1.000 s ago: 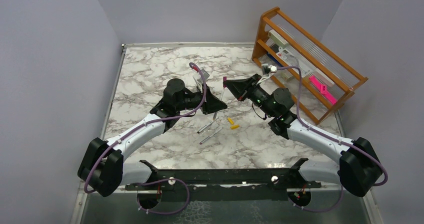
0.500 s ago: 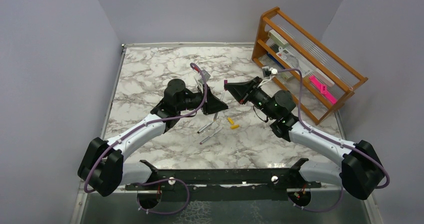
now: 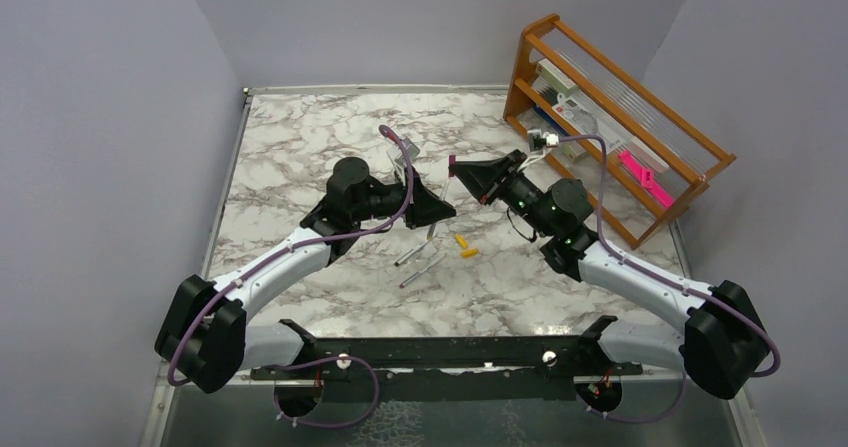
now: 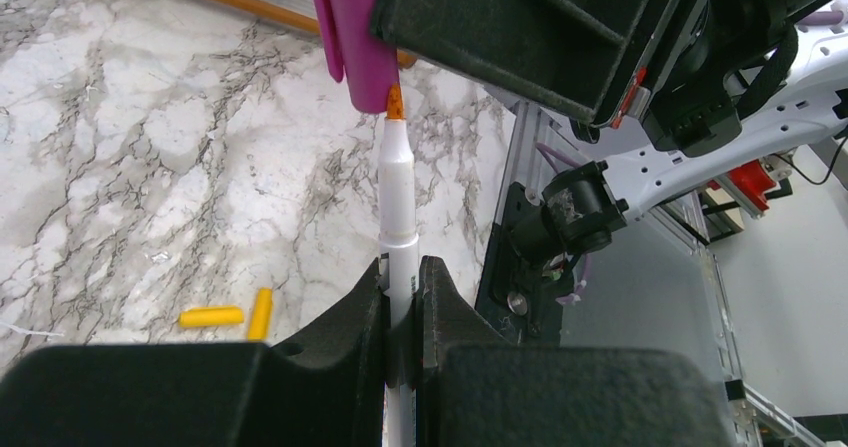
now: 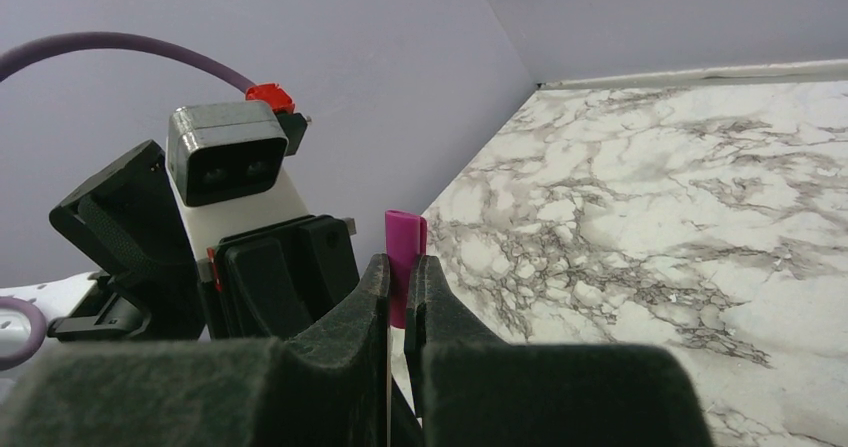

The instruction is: Insert the pens into the pen caps

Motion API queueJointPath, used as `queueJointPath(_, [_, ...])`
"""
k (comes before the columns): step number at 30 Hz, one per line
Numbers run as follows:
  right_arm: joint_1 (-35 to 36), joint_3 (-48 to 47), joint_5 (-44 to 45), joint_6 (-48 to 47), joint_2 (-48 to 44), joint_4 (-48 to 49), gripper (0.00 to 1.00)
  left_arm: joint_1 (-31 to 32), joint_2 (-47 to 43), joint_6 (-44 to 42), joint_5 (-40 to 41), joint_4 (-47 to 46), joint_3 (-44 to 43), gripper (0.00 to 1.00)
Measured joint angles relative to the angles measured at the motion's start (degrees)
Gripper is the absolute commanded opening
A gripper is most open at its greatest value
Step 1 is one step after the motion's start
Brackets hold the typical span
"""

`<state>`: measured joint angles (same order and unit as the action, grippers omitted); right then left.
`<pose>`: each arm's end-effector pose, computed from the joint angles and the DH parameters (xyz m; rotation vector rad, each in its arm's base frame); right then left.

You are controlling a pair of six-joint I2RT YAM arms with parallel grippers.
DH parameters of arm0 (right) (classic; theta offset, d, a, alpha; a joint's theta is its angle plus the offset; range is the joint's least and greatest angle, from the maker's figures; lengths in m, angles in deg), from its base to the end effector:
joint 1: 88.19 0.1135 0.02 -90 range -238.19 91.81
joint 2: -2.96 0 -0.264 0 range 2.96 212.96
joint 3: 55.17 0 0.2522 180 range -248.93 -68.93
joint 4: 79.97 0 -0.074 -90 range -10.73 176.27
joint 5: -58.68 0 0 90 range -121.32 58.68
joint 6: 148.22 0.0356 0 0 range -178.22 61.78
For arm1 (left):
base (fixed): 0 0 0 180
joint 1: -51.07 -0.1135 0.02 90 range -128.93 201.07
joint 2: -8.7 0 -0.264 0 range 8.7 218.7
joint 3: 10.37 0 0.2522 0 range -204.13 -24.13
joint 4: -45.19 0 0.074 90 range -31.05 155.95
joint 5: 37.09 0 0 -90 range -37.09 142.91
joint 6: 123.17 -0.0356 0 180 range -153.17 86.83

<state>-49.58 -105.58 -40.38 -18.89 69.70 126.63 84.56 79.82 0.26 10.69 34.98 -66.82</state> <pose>0.2037 0.1699 0.3046 -0.1333 1.5051 1.2255 0.2192 -0.1737 0.2916 0.6246 1.7462 -1.4533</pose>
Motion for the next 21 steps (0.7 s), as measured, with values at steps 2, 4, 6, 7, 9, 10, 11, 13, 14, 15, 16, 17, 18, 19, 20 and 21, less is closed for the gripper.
queueJointPath(2, [0.00, -0.55, 0.24, 0.00, 0.07, -0.02, 0.01, 0.00, -0.07, -0.13, -0.02, -0.02, 0.00, 0.00])
queueJointPath(4, [0.00, -1.16, 0.42, 0.00, 0.13, 0.02, 0.01, 0.00, -0.26, -0.20, -0.07, -0.04, 0.00, 0.00])
queueJointPath(6, [0.02, -1.81, 0.37, 0.15, 0.22, 0.44, 0.01, 0.00, -0.31, -0.20, -0.09, 0.02, 0.00, 0.00])
queueJointPath(7, [0.02, -2.21, 0.37, 0.24, 0.24, 0.79, 0.01, 0.00, -0.31, -0.20, -0.07, 0.07, 0.02, 0.00])
queueJointPath(9, [0.02, -2.69, 0.33, 0.35, 0.24, 1.46, 0.01, 0.00, -0.31, -0.20, -0.07, 0.11, 0.09, 0.00])
queueJointPath(10, [0.02, -2.80, 0.31, 0.42, 0.24, 1.81, 0.01, -0.02, -0.31, -0.20, -0.07, 0.13, 0.09, 0.00])
queueJointPath(11, [0.02, -2.84, 0.24, 0.46, 0.26, 1.95, 0.01, -0.02, -0.31, -0.20, -0.07, 0.17, 0.09, 0.00])
queueJointPath(13, [0.02, -2.84, 0.13, 0.48, 0.52, 2.25, 0.01, -0.02, -0.31, -0.20, -0.07, 0.17, 0.09, 0.00])
queueJointPath(14, [0.02, -2.84, 0.07, 0.50, 0.74, 2.34, 0.01, -0.02, -0.31, -0.20, -0.07, 0.17, 0.09, 0.00])
queueJointPath(15, [0.02, -2.84, -0.02, 0.52, 0.96, 2.38, 0.01, -0.02, -0.33, -0.22, -0.07, 0.20, 0.09, 0.00])
queueJointPath(16, [0.02, -2.84, -0.04, 0.55, 1.14, 2.40, 0.01, -0.02, -0.35, -0.28, -0.04, 0.20, 0.09, 0.00])
queueJointPath(17, [0.02, -2.84, -0.07, 0.66, 1.29, 2.45, 0.01, -0.02, -0.39, -0.37, -0.04, 0.22, 0.09, 0.00])
queueJointPath(18, [0.02, -2.82, -0.07, 0.72, 1.38, 2.54, 0.01, -0.02, -0.50, -0.42, -0.04, 0.24, 0.09, 0.00])
queueJointPath(19, [0.02, -2.82, -0.07, 0.85, 1.42, 2.58, 0.01, -0.02, -0.63, -0.55, -0.04, 0.22, 0.09, 0.00])
queueJointPath(20, [0.02, -2.82, -0.07, 0.90, 1.42, 2.58, 0.01, -0.02, -0.74, -0.61, -0.04, 0.22, 0.09, 0.00])
queueJointPath(21, [0.02, -2.82, -0.07, 0.92, 1.42, 2.62, 0.01, -0.02, -0.90, -0.70, -0.07, 0.24, 0.11, 0.00])
